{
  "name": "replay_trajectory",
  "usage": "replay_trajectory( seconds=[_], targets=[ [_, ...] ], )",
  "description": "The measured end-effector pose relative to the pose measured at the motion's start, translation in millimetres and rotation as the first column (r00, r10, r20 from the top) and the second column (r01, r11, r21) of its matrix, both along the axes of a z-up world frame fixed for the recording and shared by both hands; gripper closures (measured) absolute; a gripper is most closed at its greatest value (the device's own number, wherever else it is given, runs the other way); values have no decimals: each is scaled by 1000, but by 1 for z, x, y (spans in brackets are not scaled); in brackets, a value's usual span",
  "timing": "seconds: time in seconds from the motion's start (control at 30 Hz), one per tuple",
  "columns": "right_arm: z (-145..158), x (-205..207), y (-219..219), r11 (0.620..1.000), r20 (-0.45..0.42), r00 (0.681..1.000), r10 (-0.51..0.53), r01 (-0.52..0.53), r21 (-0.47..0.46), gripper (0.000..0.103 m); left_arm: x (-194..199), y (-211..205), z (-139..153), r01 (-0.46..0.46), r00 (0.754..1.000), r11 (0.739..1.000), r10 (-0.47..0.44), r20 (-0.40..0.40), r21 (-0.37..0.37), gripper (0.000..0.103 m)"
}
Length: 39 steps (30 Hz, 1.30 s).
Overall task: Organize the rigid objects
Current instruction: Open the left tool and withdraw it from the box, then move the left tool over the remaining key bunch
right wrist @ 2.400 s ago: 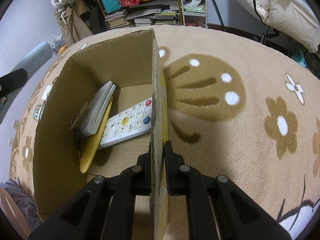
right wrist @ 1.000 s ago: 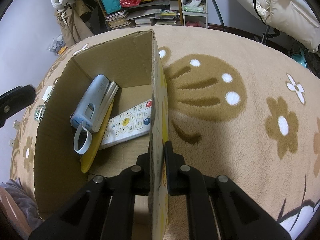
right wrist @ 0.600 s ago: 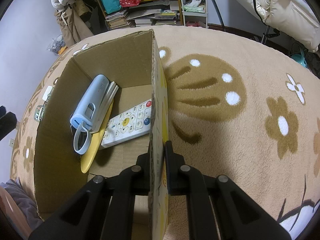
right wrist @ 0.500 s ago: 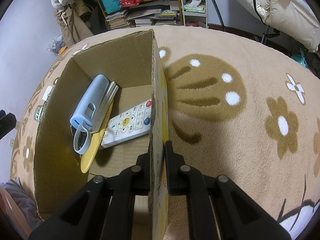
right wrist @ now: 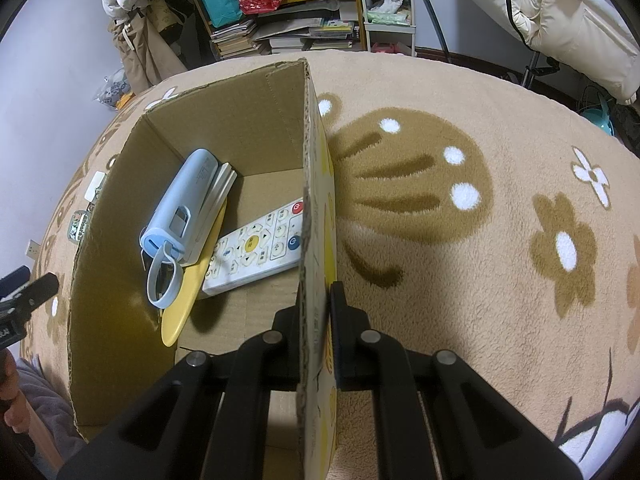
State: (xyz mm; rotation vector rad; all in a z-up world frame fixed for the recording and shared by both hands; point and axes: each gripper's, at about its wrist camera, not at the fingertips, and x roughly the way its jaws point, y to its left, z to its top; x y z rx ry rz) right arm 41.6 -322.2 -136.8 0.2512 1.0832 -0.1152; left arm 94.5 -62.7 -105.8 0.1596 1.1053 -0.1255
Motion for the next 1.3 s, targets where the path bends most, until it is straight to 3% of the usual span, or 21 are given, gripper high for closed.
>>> replay_trajectory(
  seconds=[0.2, 0.5, 0.83, 1.03, 1.3],
  targets=[
    [0, 0, 2, 1000, -1, 1000, 1, -1, -1, 93, -1, -3, -22, 35, 998, 998, -32, -47, 56, 3],
    [0, 0, 0, 1000, 0, 1000, 0, 0, 1, 93, 11, 6, -57, -10, 986, 999, 15, -165, 33, 3],
    [0, 0, 0, 1000, -1, 1000, 0, 0, 1, 93, 22, 11, -87, -38, 971, 997, 54, -232, 74, 3],
    [0, 0, 1, 1000, -1, 1000, 0, 0, 0, 93, 28, 18, -96, -64, 964, 997, 74, -255, 45, 3],
    [1, 0, 0, 1000, -1, 1000, 0, 0, 1, 93, 24, 17, -96, -60, 965, 998, 59, -254, 3, 22]
  ],
)
